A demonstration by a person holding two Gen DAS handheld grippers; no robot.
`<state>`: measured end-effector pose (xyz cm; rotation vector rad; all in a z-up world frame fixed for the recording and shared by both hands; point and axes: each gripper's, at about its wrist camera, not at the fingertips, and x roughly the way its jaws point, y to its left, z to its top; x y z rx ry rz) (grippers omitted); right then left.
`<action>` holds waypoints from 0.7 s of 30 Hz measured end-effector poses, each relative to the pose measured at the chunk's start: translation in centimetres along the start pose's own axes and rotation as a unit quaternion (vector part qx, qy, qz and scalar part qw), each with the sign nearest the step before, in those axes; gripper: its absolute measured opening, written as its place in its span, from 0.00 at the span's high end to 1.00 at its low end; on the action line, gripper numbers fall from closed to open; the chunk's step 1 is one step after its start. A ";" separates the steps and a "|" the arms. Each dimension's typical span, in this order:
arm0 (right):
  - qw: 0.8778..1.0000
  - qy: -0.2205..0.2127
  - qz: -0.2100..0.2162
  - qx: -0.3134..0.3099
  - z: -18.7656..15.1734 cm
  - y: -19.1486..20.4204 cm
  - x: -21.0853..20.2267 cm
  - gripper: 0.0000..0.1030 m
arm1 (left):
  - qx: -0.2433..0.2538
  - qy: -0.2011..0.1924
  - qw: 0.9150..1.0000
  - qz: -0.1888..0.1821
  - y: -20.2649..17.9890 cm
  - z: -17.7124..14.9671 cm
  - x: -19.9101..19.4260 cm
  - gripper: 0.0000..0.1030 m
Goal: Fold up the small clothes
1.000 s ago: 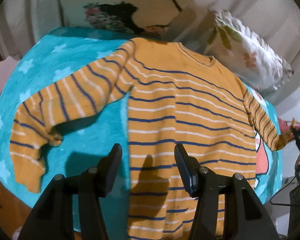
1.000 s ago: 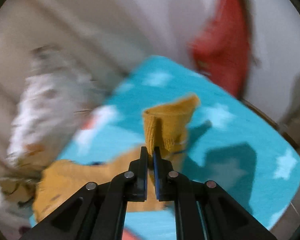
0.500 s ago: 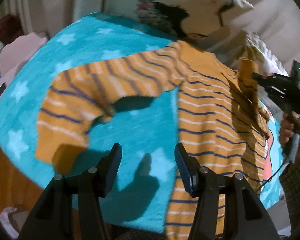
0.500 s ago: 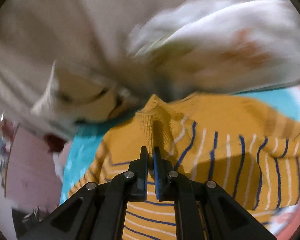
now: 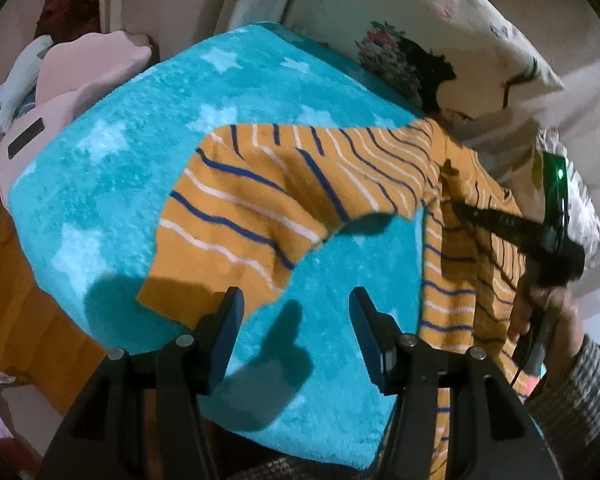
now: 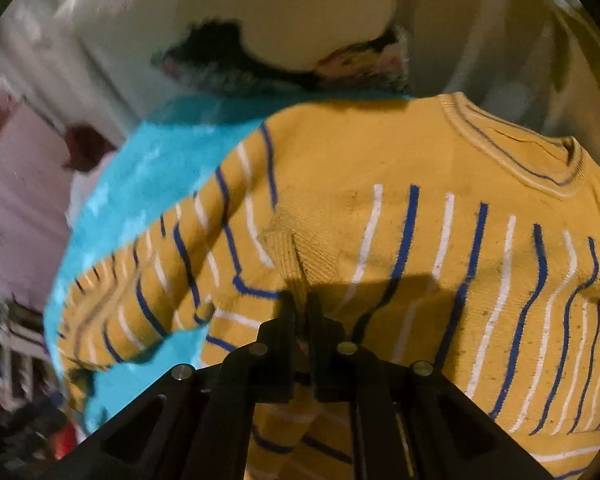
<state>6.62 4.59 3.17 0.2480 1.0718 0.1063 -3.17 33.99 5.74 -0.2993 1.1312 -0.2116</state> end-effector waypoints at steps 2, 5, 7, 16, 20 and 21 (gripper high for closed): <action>1.000 0.000 -0.002 -0.014 -0.2 0.6 -0.4 0.85 | -0.010 -0.002 1.000 -0.008 0.3 0.4 0.1 0.47; 1.000 -0.016 0.024 -0.008 -0.3 0.7 -2.4 0.71 | -0.030 0.001 0.999 -0.031 0.7 0.6 0.3 0.37; 0.999 -0.034 0.027 -0.002 -0.7 0.7 -4.2 0.57 | -0.048 0.004 0.997 -0.055 0.8 0.7 0.5 0.33; 0.998 -0.056 0.028 -0.009 -5.0 -0.1 -9.7 0.52 | -0.072 -0.008 0.997 -0.005 3.8 0.6 -0.4 0.29; 0.998 -0.059 0.022 0.008 -6.3 -1.6 -10.7 0.49 | -0.082 0.001 0.996 0.021 5.7 1.4 0.5 0.28; 0.998 -0.060 0.021 0.013 -6.5 -2.0 -10.8 0.49 | -0.069 0.006 0.997 0.027 5.5 1.6 1.2 0.28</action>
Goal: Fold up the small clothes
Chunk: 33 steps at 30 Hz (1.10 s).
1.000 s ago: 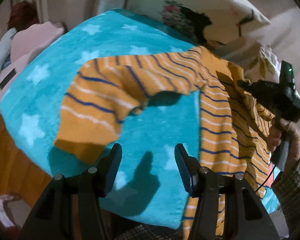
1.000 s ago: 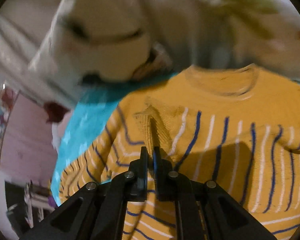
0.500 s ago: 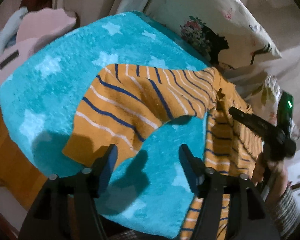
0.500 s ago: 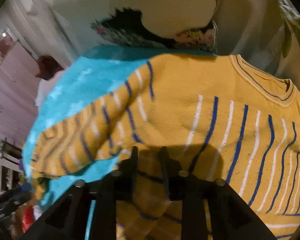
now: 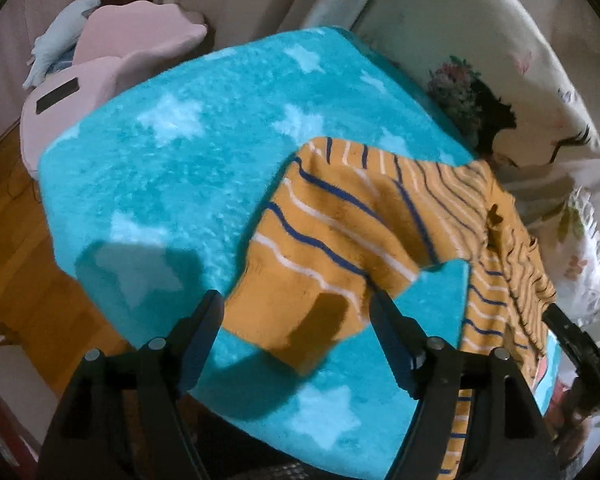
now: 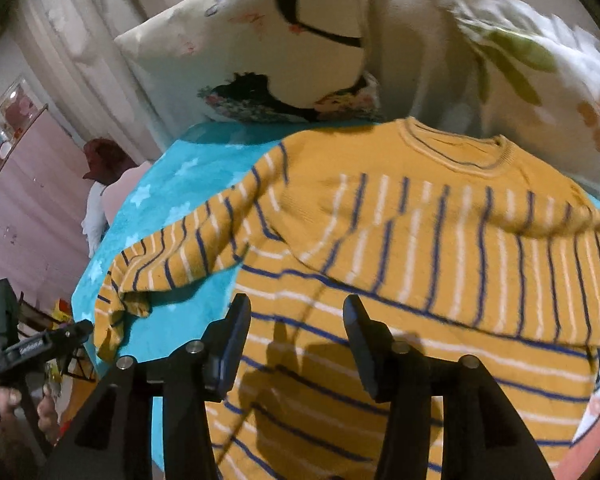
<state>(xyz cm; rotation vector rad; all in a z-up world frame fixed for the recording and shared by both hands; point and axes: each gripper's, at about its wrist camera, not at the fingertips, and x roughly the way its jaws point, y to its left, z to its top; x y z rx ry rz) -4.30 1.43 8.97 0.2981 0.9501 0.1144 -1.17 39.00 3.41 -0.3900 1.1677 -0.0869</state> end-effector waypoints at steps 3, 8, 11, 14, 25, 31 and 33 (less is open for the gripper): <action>1.000 -0.004 0.000 0.022 -0.5 -1.1 -0.3 0.49 | 0.036 0.016 0.999 0.014 -1.1 -0.1 1.5 0.28; 0.999 -0.009 -0.007 0.037 -0.7 -2.2 -0.6 0.49 | 0.065 0.028 0.997 0.032 -2.1 1.1 2.1 0.89; 0.999 -0.011 -0.008 0.046 -0.8 -2.8 -0.7 0.49 | 0.050 -0.003 0.996 0.078 -0.2 4.7 0.7 0.94; 0.998 -0.015 -0.010 0.054 -0.7 -3.3 -1.0 0.49 | 0.046 -0.062 0.988 0.137 1.8 9.7 -1.4 0.94; 0.998 -0.003 -0.014 0.062 -1.1 -3.6 -0.3 0.49 | -0.118 -0.082 0.988 0.052 8.9 10.6 -4.4 0.41; 0.998 0.004 -0.010 0.067 -0.9 -3.3 0.4 0.49 | -0.217 0.010 0.974 -0.072 9.4 4.3 -0.5 0.40; 0.998 0.005 -0.009 0.061 -0.7 -2.9 0.5 0.49 | -0.230 0.017 0.969 -0.093 8.9 2.7 0.0 0.37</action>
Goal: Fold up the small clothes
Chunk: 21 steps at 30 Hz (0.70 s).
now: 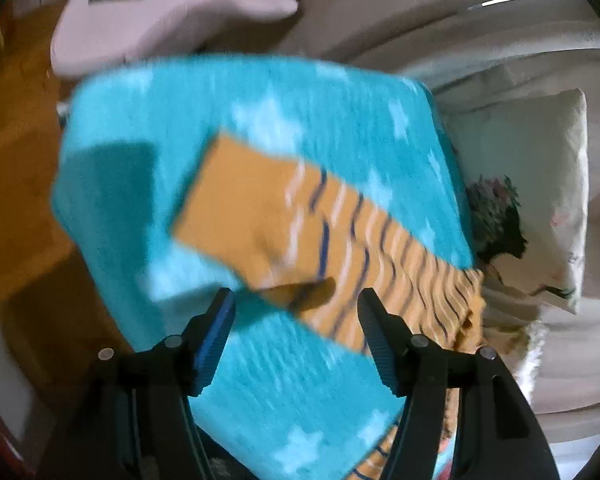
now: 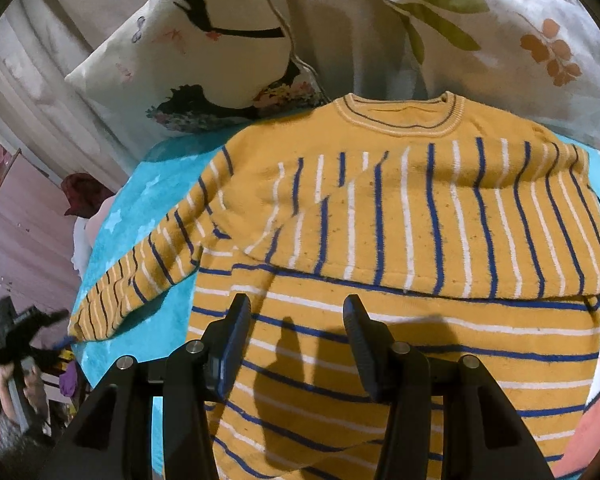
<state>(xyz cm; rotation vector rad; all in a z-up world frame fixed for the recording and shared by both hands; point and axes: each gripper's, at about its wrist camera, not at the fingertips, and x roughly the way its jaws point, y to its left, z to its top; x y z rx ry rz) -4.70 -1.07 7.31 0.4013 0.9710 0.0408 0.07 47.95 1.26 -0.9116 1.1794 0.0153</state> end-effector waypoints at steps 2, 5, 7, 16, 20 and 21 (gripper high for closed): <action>1.000 0.000 0.001 -0.006 0.0 0.4 0.1 0.49 | 0.003 0.003 1.000 -0.006 -0.2 -0.9 0.6 0.32; 1.000 0.003 0.002 -0.010 -0.1 0.6 0.3 0.49 | 0.019 -0.023 1.000 -0.006 -1.2 -0.4 1.0 0.27; 1.000 0.005 0.007 -0.006 -0.3 0.5 0.5 0.49 | 0.022 -0.047 0.999 0.001 -2.2 0.3 1.7 0.27; 1.000 -0.006 -0.002 0.005 -0.9 -1.0 -0.8 0.49 | 0.079 -0.105 0.987 0.092 -7.2 4.9 -0.3 0.92; 0.999 -0.019 -0.002 0.027 -1.4 -3.1 -2.3 0.49 | 0.126 -0.154 0.978 0.063 -12.5 3.9 -4.0 0.92; 0.999 -0.023 -0.001 0.033 -1.5 -3.7 -2.8 0.49 | 0.151 -0.160 0.974 0.047 -14.7 2.8 -4.7 0.92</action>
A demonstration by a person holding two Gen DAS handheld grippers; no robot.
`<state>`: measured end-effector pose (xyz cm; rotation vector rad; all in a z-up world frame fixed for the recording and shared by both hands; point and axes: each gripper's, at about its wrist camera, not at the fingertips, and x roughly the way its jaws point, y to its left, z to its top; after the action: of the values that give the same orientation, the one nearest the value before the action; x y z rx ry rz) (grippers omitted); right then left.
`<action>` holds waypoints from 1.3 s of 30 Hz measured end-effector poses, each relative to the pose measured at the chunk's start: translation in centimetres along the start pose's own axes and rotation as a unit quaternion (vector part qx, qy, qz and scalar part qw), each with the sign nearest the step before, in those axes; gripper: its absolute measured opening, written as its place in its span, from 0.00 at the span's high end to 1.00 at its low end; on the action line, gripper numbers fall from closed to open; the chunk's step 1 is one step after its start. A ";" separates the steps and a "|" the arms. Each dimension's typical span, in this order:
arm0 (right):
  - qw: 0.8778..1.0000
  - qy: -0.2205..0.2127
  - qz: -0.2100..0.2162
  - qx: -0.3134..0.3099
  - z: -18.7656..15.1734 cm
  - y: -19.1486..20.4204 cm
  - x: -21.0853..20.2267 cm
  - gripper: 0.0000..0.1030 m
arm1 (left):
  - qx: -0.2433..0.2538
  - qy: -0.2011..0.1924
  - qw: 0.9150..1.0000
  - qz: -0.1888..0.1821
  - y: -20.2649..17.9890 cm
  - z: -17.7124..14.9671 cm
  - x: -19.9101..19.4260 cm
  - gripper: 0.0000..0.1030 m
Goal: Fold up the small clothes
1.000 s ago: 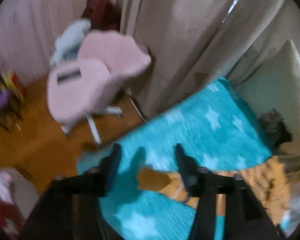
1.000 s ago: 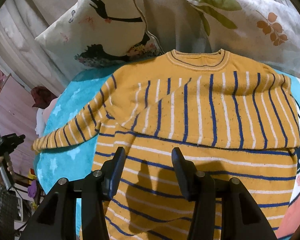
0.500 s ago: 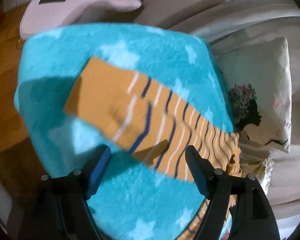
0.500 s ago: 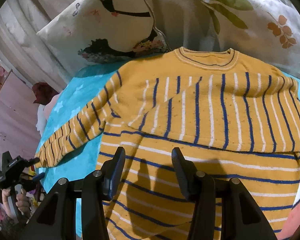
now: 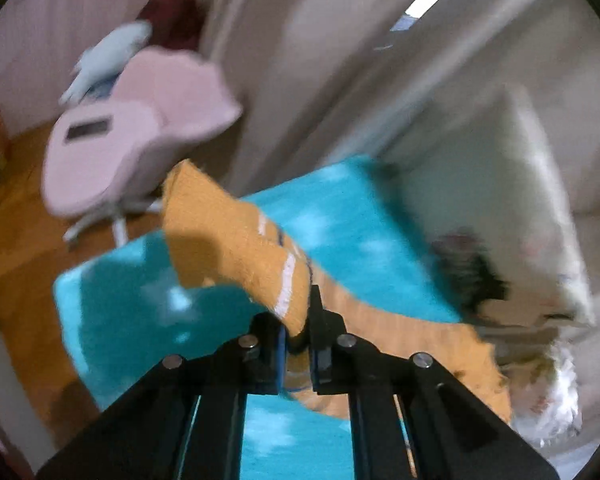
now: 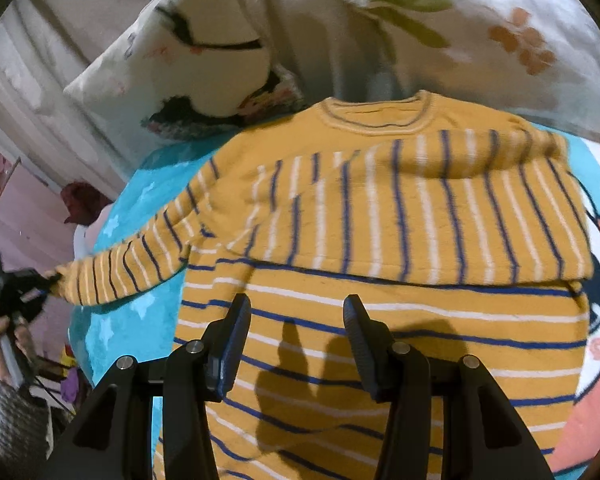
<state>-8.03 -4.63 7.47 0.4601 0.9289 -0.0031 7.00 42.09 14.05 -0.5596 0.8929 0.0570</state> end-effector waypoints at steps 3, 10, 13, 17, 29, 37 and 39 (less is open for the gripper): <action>1.000 -0.016 -0.008 0.025 -0.3 -2.4 -1.7 0.49 | 0.068 -0.008 0.996 -0.048 -6.3 -1.9 -1.9 0.92; 0.995 -0.050 -0.032 0.084 -1.2 -8.8 -6.0 0.49 | 0.199 0.076 0.961 -0.178 -22.6 -12.3 -0.2 0.92; 0.991 -0.060 -0.049 0.112 -2.1 -12.2 -7.9 0.49 | 0.236 0.134 0.938 -0.217 -28.9 -17.8 2.2 0.92; 0.985 -0.064 -0.062 0.146 -3.4 -15.8 -9.4 0.49 | 0.280 0.193 0.909 -0.241 -34.8 -24.9 5.4 0.92; 0.986 -0.082 -0.031 0.143 0.4 -18.6 -10.9 0.49 | 0.279 0.256 0.902 -0.208 -29.5 -26.4 5.0 0.35; 0.994 -0.053 0.017 0.090 4.6 -14.9 -6.1 0.45 | 0.264 0.168 0.949 -0.038 -18.0 -20.8 4.4 0.32; 0.997 -0.031 0.027 0.067 4.7 -13.5 -4.5 0.45 | 0.254 0.174 0.951 -0.017 -15.7 -20.5 4.8 0.32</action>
<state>-9.85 -19.51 8.21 0.6059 0.8583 -0.0301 -0.41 17.88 7.22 -0.0995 1.1904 -0.3065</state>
